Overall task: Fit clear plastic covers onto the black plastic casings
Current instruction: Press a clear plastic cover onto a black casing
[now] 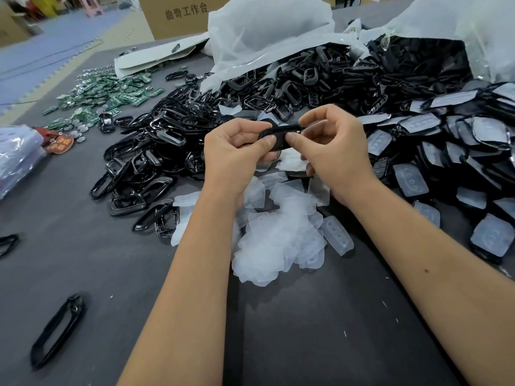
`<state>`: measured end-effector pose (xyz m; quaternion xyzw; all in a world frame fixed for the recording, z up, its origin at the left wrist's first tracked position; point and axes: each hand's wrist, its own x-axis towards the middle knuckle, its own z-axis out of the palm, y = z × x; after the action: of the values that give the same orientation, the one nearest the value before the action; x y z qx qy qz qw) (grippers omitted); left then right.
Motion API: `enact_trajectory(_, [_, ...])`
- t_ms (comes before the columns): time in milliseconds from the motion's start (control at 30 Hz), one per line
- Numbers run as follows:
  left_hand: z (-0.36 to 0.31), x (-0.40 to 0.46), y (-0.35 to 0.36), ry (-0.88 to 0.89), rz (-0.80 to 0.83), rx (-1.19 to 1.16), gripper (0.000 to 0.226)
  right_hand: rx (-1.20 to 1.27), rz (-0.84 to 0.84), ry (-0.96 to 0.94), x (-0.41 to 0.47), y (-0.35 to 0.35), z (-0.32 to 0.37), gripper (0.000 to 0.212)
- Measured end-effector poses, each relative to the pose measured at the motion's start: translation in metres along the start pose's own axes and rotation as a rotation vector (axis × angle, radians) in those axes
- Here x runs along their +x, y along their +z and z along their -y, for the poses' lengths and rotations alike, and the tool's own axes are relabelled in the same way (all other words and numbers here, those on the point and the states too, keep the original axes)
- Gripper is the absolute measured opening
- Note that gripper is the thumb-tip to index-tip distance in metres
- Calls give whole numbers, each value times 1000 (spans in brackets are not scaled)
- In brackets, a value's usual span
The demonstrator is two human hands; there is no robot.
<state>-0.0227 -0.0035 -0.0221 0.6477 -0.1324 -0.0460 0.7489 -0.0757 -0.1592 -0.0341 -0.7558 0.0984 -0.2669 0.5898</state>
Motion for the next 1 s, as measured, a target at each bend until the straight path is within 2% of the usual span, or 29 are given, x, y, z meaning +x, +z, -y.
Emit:
enact_trajectory(100, [-2, -1, 0, 2, 21, 1, 16, 139, 75, 64, 2, -3, 2, 15])
enact_trajectory(367, [1, -1, 3, 106, -5, 101, 17, 24, 69, -8, 2, -6, 9, 18])
enact_trajectory(533, [2, 1, 4, 176, -152, 124, 18, -307, 71, -230, 1, -11, 9, 22])
enact_trajectory(567, [2, 2, 3, 173, -205, 110, 18, -339, 121, -264, 1, -13, 10, 23])
enact_trajectory(633, [2, 4, -1, 146, -298, 43, 17, -373, 326, -273, 3, -16, 13, 24])
enact_trajectory(733, [1, 5, -2, 108, -336, -26, 16, -560, 611, -215, 5, -19, 15, 22])
enact_trajectory(833, [0, 4, 0, 101, -312, -34, 16, -539, 645, -193, 7, -17, 13, 15])
enact_trajectory(1000, [-2, 4, 0, 94, -326, -71, 14, -359, 556, -159, 9, -19, 9, 12])
